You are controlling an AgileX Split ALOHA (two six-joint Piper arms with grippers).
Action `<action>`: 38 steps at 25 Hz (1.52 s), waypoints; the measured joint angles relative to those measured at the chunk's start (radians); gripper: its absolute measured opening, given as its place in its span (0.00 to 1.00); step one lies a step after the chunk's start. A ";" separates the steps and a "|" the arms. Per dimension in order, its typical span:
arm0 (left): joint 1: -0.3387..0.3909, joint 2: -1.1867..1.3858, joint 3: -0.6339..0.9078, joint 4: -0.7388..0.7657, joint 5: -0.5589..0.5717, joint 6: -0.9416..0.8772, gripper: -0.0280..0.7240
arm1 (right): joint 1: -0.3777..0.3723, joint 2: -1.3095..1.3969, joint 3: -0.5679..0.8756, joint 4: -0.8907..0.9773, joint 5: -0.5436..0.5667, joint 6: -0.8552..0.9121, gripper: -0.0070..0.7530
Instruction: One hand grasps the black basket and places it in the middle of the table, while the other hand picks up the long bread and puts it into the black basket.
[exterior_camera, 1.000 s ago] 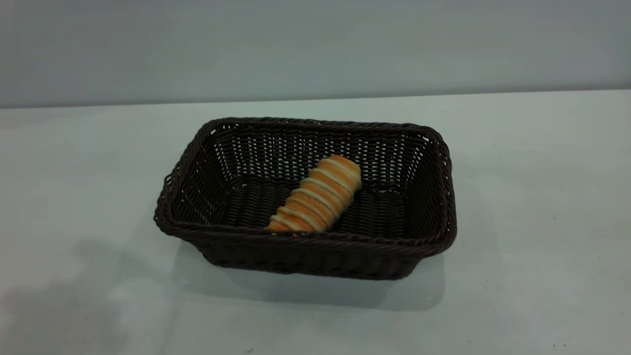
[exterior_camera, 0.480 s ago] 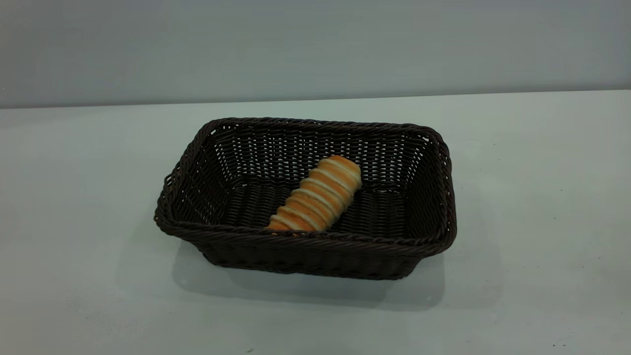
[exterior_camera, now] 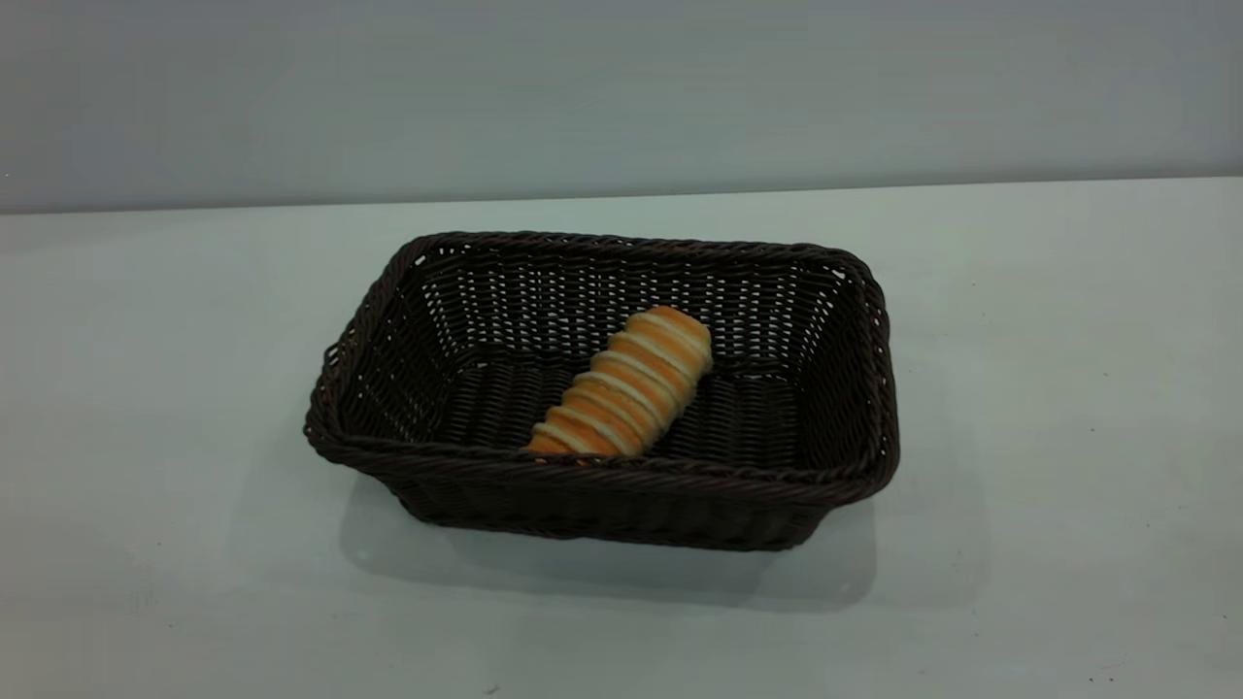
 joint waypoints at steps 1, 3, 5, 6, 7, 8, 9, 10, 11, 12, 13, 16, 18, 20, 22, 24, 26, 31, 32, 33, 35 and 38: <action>0.000 -0.026 0.009 0.000 0.000 0.000 0.70 | 0.000 -0.010 0.009 -0.001 0.000 0.000 0.66; 0.000 -0.072 0.025 0.000 0.001 0.000 0.70 | 0.000 -0.021 0.025 -0.001 -0.001 0.000 0.66; 0.000 -0.113 0.038 -0.001 0.000 -0.001 0.70 | 0.000 -0.023 0.037 -0.001 -0.002 0.000 0.66; 0.000 -0.133 0.047 -0.001 -0.001 -0.001 0.70 | 0.000 -0.023 0.040 -0.001 -0.005 0.000 0.66; 0.000 -0.151 0.058 -0.001 -0.001 -0.001 0.70 | 0.000 -0.023 0.041 -0.001 -0.004 0.000 0.66; 0.000 -0.165 0.068 -0.001 -0.001 -0.001 0.70 | 0.000 -0.023 0.041 -0.001 -0.006 0.000 0.66; 0.000 -0.182 0.083 -0.001 -0.001 -0.001 0.70 | 0.000 -0.023 0.041 -0.001 -0.007 0.000 0.66; 0.000 -0.193 0.095 -0.001 -0.001 -0.001 0.70 | 0.000 -0.023 0.041 -0.001 -0.008 0.000 0.66; 0.000 -0.202 0.104 -0.001 -0.001 -0.003 0.70 | 0.000 -0.023 0.041 -0.001 -0.008 0.000 0.66; 0.000 -0.210 0.112 -0.001 0.001 -0.005 0.70 | 0.000 -0.023 0.041 -0.001 -0.008 0.000 0.66; 0.000 -0.215 0.115 -0.001 0.005 -0.006 0.70 | 0.000 -0.025 0.041 -0.001 -0.008 0.000 0.66; 0.000 -0.218 0.119 -0.004 0.024 -0.017 0.70 | 0.000 -0.025 0.041 -0.001 -0.008 0.000 0.66; 0.000 -0.218 0.122 -0.019 0.034 -0.025 0.70 | 0.000 -0.026 0.041 -0.001 -0.008 0.000 0.66; 0.000 -0.218 0.126 -0.035 0.040 -0.027 0.70 | 0.000 -0.026 0.041 -0.001 -0.008 0.000 0.66; 0.000 -0.218 0.133 -0.041 0.039 -0.027 0.70 | 0.000 -0.026 0.041 -0.001 -0.008 0.000 0.66; 0.000 -0.218 0.134 -0.044 0.039 -0.027 0.70 | 0.000 -0.026 0.041 -0.001 -0.008 0.000 0.66; 0.000 -0.218 0.134 -0.045 0.039 -0.027 0.70 | 0.000 -0.026 0.041 -0.001 -0.008 0.000 0.66; 0.000 -0.218 0.134 -0.045 0.039 -0.027 0.70 | 0.000 -0.026 0.041 -0.001 -0.008 0.000 0.66; 0.000 -0.218 0.134 -0.045 0.039 -0.027 0.70 | 0.000 -0.026 0.041 -0.001 -0.008 0.000 0.66; 0.000 -0.218 0.134 -0.045 0.039 -0.027 0.70 | 0.000 -0.026 0.041 -0.001 -0.008 0.000 0.66; 0.000 -0.218 0.134 -0.045 0.039 -0.027 0.70 | 0.000 -0.026 0.041 -0.001 -0.008 0.000 0.66; 0.000 -0.218 0.134 -0.045 0.039 -0.027 0.70 | 0.000 -0.026 0.041 -0.001 -0.008 0.000 0.66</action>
